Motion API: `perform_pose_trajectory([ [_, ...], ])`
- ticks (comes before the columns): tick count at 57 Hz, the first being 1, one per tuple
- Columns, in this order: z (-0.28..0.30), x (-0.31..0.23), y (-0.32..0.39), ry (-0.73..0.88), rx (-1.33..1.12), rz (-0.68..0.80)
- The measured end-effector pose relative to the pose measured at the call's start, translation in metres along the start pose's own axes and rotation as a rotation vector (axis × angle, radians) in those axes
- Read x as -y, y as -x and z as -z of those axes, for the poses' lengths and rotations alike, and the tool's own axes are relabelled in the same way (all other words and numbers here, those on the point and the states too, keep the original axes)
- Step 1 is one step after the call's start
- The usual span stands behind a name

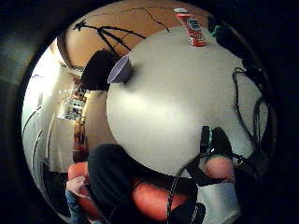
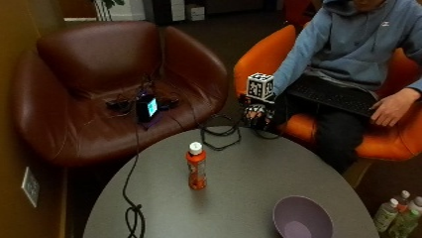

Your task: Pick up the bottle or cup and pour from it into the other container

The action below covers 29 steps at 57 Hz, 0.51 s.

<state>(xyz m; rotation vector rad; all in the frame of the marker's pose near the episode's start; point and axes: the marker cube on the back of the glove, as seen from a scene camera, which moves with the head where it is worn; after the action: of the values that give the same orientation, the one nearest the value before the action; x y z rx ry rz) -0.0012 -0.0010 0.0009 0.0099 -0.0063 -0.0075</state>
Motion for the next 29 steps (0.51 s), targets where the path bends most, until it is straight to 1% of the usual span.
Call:
perform_pose_trajectory([
  [16,-0.007,0.007,0.006,0.027,0.004,0.066],
  [29,0.003,0.031,0.008,0.032,-0.052,0.104],
])
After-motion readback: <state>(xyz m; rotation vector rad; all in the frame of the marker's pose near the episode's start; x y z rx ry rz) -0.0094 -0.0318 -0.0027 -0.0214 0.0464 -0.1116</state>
